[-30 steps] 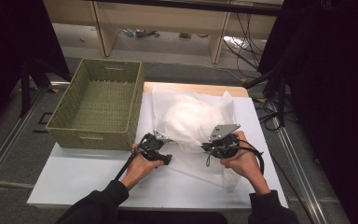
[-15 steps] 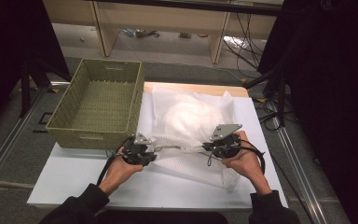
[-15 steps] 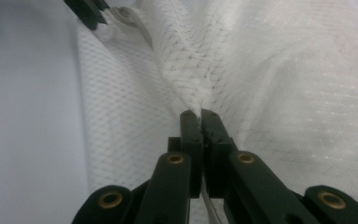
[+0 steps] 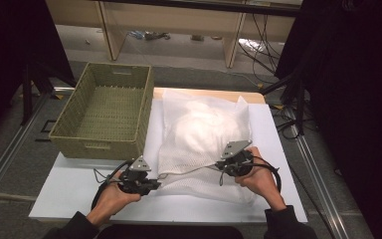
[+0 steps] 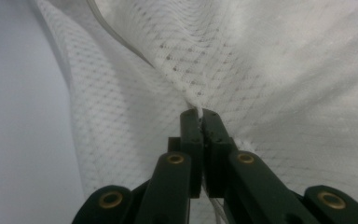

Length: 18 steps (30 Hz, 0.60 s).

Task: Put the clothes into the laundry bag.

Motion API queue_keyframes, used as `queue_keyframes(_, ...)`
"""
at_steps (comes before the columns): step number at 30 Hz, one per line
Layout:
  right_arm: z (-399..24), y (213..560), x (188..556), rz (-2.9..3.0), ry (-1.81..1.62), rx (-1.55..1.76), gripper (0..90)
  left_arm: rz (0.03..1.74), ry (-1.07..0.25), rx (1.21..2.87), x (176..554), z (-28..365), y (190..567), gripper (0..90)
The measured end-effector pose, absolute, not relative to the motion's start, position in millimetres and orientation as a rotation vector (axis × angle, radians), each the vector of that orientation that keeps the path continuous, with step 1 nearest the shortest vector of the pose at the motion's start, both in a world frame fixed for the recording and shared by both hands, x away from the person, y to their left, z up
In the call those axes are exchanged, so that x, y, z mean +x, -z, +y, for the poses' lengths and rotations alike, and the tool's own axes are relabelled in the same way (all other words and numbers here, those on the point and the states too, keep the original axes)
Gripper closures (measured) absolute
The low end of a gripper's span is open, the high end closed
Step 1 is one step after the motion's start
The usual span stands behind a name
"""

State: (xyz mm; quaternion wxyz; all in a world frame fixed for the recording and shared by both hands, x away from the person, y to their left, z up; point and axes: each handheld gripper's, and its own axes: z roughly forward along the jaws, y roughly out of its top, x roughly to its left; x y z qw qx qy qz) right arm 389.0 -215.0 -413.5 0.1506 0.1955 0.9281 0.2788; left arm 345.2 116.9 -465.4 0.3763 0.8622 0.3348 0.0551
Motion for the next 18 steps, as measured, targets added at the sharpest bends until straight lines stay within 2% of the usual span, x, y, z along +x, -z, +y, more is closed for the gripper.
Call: queue_keyframes(18, -206.4, 454.1, 384.6, 2.772, -0.69, 0.537, 89.6, 0.832, -0.208, 2.322, 332.6, 127.1, 475.4, 85.3)
